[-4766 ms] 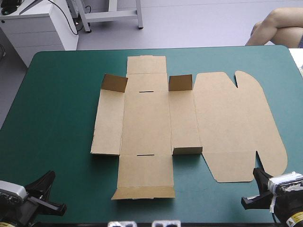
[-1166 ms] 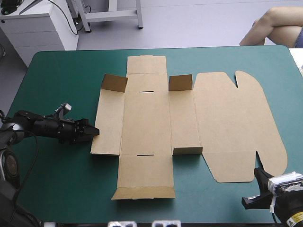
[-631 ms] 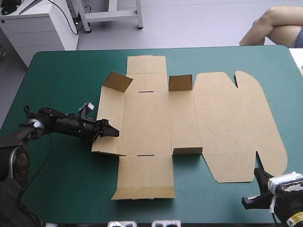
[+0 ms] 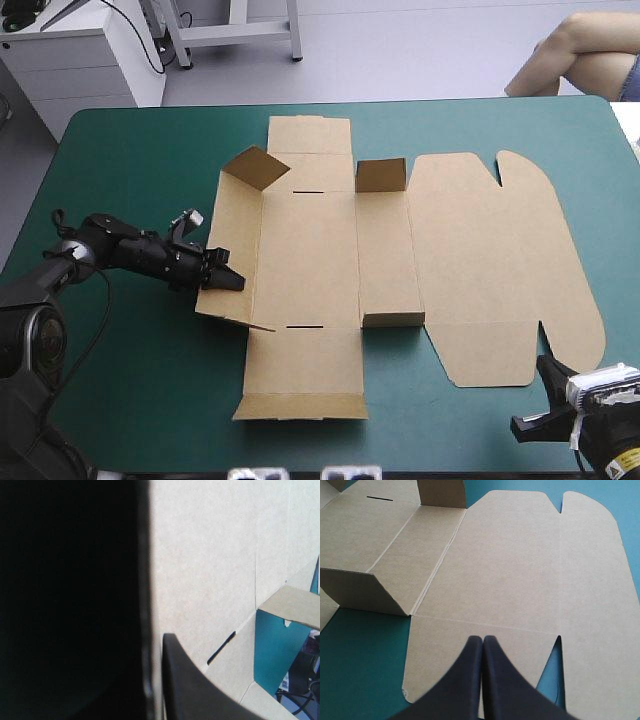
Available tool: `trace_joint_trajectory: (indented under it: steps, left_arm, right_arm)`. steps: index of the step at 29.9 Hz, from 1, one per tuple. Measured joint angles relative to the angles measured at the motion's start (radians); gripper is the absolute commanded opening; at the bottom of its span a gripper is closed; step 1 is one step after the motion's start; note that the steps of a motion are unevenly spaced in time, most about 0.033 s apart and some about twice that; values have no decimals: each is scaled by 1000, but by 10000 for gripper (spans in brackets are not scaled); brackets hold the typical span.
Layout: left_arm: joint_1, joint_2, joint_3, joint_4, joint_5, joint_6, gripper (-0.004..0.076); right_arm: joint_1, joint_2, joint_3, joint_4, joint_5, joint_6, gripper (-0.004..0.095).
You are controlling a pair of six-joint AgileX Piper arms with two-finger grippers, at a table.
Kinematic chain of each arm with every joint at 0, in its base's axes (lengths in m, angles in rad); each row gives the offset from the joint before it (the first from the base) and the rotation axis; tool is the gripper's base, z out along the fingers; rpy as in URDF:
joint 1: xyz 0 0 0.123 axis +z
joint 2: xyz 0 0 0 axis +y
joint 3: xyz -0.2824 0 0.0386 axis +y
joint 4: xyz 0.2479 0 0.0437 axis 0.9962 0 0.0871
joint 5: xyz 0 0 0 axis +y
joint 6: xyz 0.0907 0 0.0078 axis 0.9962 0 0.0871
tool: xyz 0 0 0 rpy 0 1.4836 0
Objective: Fold the box
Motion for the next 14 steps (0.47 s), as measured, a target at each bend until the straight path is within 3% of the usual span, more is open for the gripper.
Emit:
trace_joint_trajectory:
  steps: [7,14]
  left_arm:
    - [-6,0,-252,377,52,-283,-8]
    - [-46,1,-446,637,70,-361,-8]
  right_arm:
    - [0,0,0,0,0,0,-20]
    - [0,0,0,0,0,0,-20]
